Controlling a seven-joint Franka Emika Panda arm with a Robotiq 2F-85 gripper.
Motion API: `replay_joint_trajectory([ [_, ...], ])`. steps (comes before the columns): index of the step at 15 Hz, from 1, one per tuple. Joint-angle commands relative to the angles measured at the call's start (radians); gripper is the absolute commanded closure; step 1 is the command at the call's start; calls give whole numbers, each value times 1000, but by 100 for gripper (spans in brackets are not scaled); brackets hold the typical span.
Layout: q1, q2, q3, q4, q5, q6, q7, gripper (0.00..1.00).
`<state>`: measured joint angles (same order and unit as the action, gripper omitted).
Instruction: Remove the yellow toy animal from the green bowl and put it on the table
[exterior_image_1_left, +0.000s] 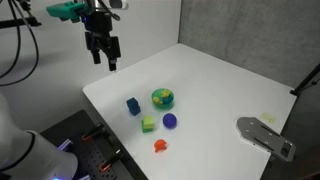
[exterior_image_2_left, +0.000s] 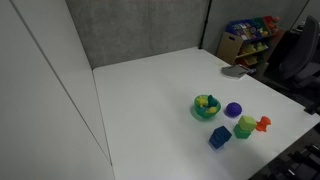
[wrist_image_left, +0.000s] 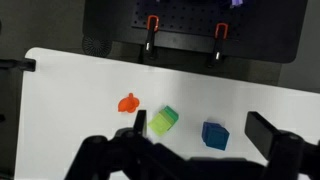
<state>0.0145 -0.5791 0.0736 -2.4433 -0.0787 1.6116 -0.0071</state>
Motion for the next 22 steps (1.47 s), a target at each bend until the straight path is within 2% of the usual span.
replay_joint_trajectory([
  [1,13,1,-11,2,-4,-2,6,0],
  [9,12,24,-7,23,13,36,32,0],
  [22,25,264,9,131,54,324,126,0],
])
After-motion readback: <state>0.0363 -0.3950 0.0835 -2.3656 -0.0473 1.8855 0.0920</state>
